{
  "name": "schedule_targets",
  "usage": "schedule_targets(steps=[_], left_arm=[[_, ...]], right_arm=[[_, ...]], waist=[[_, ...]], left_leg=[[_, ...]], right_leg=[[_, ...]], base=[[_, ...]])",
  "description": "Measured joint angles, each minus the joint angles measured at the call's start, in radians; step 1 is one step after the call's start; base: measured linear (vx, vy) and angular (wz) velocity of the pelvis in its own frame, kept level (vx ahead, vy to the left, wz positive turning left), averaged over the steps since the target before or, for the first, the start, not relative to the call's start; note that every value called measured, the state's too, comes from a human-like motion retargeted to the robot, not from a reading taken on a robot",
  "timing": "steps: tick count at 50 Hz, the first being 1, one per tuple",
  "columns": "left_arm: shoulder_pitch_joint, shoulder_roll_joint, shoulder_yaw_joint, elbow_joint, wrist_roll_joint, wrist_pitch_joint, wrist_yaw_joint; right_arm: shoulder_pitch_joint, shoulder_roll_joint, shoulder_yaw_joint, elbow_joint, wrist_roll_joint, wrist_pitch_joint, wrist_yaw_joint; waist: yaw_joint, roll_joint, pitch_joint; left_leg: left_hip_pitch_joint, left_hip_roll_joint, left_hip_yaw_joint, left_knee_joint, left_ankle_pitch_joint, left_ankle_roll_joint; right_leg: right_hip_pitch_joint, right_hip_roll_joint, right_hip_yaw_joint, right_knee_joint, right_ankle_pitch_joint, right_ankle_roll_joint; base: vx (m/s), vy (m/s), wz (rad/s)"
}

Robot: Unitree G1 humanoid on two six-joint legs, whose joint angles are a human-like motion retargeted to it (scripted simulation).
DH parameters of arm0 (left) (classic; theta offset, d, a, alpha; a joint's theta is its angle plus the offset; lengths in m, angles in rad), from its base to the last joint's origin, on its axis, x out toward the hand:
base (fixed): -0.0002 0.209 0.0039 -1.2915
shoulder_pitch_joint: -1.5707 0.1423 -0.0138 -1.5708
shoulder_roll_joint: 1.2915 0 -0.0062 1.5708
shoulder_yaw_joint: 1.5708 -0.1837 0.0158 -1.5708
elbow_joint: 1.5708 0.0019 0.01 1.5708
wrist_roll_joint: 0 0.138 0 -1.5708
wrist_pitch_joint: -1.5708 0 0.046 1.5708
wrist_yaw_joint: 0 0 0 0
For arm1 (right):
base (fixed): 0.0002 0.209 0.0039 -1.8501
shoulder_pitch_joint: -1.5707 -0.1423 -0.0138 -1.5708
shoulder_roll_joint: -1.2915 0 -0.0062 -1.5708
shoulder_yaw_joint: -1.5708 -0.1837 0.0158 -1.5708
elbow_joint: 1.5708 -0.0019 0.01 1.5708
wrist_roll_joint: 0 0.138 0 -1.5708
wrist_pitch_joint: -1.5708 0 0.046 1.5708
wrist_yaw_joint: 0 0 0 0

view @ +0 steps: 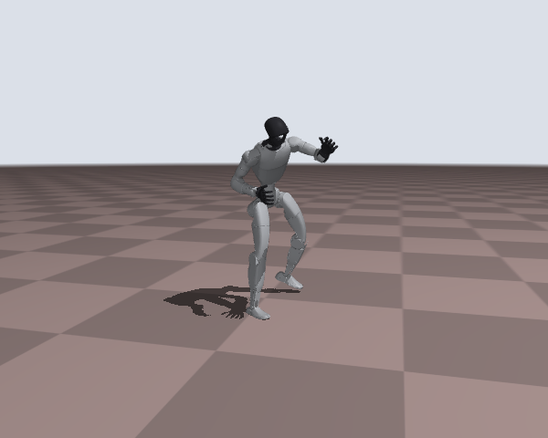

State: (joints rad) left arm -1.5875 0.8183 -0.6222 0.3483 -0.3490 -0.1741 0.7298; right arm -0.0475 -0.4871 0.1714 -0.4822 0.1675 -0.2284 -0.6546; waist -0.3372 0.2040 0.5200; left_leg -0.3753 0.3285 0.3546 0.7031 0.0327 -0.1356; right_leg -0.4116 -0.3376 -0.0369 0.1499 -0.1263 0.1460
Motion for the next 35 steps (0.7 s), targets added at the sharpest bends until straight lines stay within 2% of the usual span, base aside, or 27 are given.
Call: schedule_targets(steps=[2,5,8,10,13,15,18,20,21,22,23,24,25,26,27,28,29,30,33,35], left_arm=[[0.159,-0.116,0.047,-0.204,0.073,-0.02,-0.072],[0.411,-0.333,0.087,-0.392,0.137,-0.054,-0.207],[0.669,-0.52,0.056,-0.487,0.08,-0.107,-0.261],[0.811,-0.595,0.011,-0.517,0.059,-0.126,-0.261],[1.013,-0.642,-0.016,-0.591,-0.015,-0.158,-0.332],[1.066,-0.639,-0.049,-0.625,-0.022,-0.145,-0.363],[1.051,-0.582,-0.114,-0.666,0.038,-0.122,-0.328],[1.089,-0.587,-0.13,-0.735,-0.006,-0.152,-0.368],[1.171,-0.641,-0.296,-0.949,-0.799,-0.402,-0.366],[1.192,-0.649,-0.368,-1.028,-1.14,-0.511,-0.373],[1.09,-0.563,-0.251,-0.836,-0.574,-0.336,-0.398],[1.063,-0.533,-0.215,-0.77,-0.398,-0.274,-0.397],[1.074,-0.531,-0.219,-0.768,-0.416,-0.267,-0.382],[1.166,-0.579,-0.332,-0.864,-0.7,-0.364,-0.31],[1.199,-0.59,-0.393,-0.919,-0.759,-0.372,-0.153],[1.114,-0.529,-0.353,-0.892,-0.369,-0.201,0.172],[1.104,-0.486,-0.269,-0.858,-0.306,-0.175,0.049],[1.133,-0.452,-0.162,-0.819,-0.406,-0.223,-0.3],[1.15,-0.448,-0.107,-0.813,-0.487,-0.256,-0.358],[1.158,-0.419,-0.047,-0.788,-0.365,-0.211,-0.387]], right_arm=[[0.021,0.004,-0.014,-0.008,-0.003,-0.006,0.013],[0.063,0.007,-0.034,-0.04,-0.039,-0.02,0.018],[0.094,0.013,-0.025,-0.066,-0.108,-0.007,0.031],[0.114,0.024,0.002,-0.069,-0.172,0.019,0.026],[0.218,0.057,-0.014,-0.09,-0.204,0.003,-0.02],[0.286,0.076,-0.01,-0.094,-0.219,0.011,-0.054],[0.327,0.057,0.062,-0.07,-0.257,0.065,-0.113],[0.355,0.034,0.001,-0.088,-0.201,0.017,-0.185],[0.279,0.065,0.14,-0.083,-0.198,0.083,-0.248],[0.22,0.074,0.216,-0.073,-0.197,0.112,-0.276],[0.197,0.041,0.168,-0.055,-0.201,0.068,-0.233],[0.173,0.011,0.166,-0.047,-0.203,0.059,-0.202],[0.149,-0.016,0.188,-0.044,-0.206,0.067,-0.176],[0.12,-0.014,0.245,-0.054,-0.195,0.084,-0.203],[0.087,-0.015,0.302,-0.058,-0.195,0.114,-0.213],[0.044,-0.024,0.359,-0.054,-0.217,0.171,-0.188],[0.007,-0.023,0.377,-0.043,-0.257,0.184,-0.116],[-0.028,-0.016,0.376,-0.028,-0.306,0.175,-0.02],[-0.133,0.01,0.385,-0.019,-0.334,0.186,0.053],[-0.209,0.01,0.364,0.002,-0.374,0.206,0.159]], waist=[[-0.009,-0.004,0.0],[-0.03,-0.018,0.0],[-0.054,-0.051,0.0],[-0.065,-0.08,0.0],[-0.05,-0.12,0.0],[-0.006,-0.136,0.0],[0.072,-0.166,0.0],[0.17,-0.153,0.0],[0.166,-0.19,0.0],[0.18,-0.213,0.0],[0.229,-0.212,0.0],[0.252,-0.222,0.0],[0.261,-0.238,0.0],[0.258,-0.249,0.0],[0.257,-0.265,0.0],[0.261,-0.292,0.0],[0.28,-0.311,0.0],[0.307,-0.327,0.0],[0.385,-0.366,0.0],[0.439,-0.382,0.0]], left_leg=[[0.005,0.008,0.116,-0.059,-0.055,0.002],[-0.003,-0.012,0.278,-0.168,-0.13,0.022],[-0.104,-0.065,0.297,-0.277,-0.169,0.021],[-0.214,-0.092,0.264,-0.323,-0.165,0.032],[-0.411,-0.084,0.194,-0.291,-0.131,0.026],[-0.529,-0.094,0.151,-0.294,-0.101,0.0],[-0.653,-0.141,0.099,-0.335,-0.08,-0.023],[-0.775,-0.097,0.036,-0.303,-0.072,-0.033],[-0.783,-0.157,0.039,-0.387,-0.046,-0.023],[-0.796,-0.188,0.028,-0.438,-0.027,-0.028],[-0.823,-0.161,-0.012,-0.421,-0.025,-0.061],[-0.823,-0.164,-0.037,-0.417,-0.029,-0.075],[-0.809,-0.182,-0.053,-0.418,-0.037,-0.08],[-0.796,-0.205,-0.074,-0.441,-0.035,-0.065],[-0.779,-0.221,-0.097,-0.462,-0.031,-0.05],[-0.753,-0.222,-0.125,-0.483,-0.023,-0.032],[-0.732,-0.219,-0.154,-0.493,-0.02,-0.043],[-0.715,-0.214,-0.185,-0.498,-0.019,-0.07],[-0.638,-0.207,-0.255,-0.509,-0.028,-0.065],[-0.569,-0.2,-0.3,-0.499,-0.048,-0.054]], right_leg=[[-0.03,-0.023,-0.038,-0.014,0.017,0.025],[-0.092,-0.062,-0.089,-0.043,0.053,0.081],[-0.191,-0.084,-0.131,-0.091,0.114,0.113],[-0.272,-0.093,-0.16,-0.128,0.163,0.116],[-0.387,-0.087,-0.213,-0.143,0.208,0.116],[-0.468,-0.095,-0.247,-0.14,0.231,0.116],[-0.546,-0.135,-0.299,-0.144,0.249,0.116],[-0.627,-0.091,-0.358,-0.098,0.241,0.116],[-0.65,-0.138,-0.37,-0.107,0.247,0.116],[-0.663,-0.16,-0.392,-0.108,0.25,0.116],[-0.654,-0.134,-0.433,-0.092,0.246,0.116],[-0.633,-0.14,-0.459,-0.07,0.238,0.116],[-0.607,-0.162,-0.477,-0.046,0.227,0.116],[-0.587,-0.186,-0.501,-0.022,0.215,0.112],[-0.561,-0.2,-0.525,0.0,0.204,0.096],[-0.523,-0.197,-0.548,0.016,0.195,0.055],[-0.486,-0.191,-0.574,0.033,0.189,0.031],[-0.449,-0.183,-0.6,0.052,0.185,0.017],[-0.344,-0.171,-0.621,0.108,0.174,-0.029],[-0.261,-0.157,-0.596,0.147,0.167,-0.05]], base=[[-0.21,0.19,1.19],[-0.22,0.24,1.16],[-0.27,0.25,1.11],[-0.32,0.18,1.15],[-0.34,0.07,1.22],[-0.24,0.15,1.37],[-0.12,0.2,1.3],[-0.22,0.05,0.83],[0.08,0.21,1.54],[0.18,0.25,1.4],[0.03,0.15,0.68],[-0.01,0.16,0.43],[0.11,0.24,1.11],[0.16,0.23,1.32],[0.17,0.13,1.13],[0.16,0.07,0.75],[0.14,0.03,0.49],[0.14,0.03,0.55],[0.18,-0.01,0.64],[0.25,-0.03,0.75]])
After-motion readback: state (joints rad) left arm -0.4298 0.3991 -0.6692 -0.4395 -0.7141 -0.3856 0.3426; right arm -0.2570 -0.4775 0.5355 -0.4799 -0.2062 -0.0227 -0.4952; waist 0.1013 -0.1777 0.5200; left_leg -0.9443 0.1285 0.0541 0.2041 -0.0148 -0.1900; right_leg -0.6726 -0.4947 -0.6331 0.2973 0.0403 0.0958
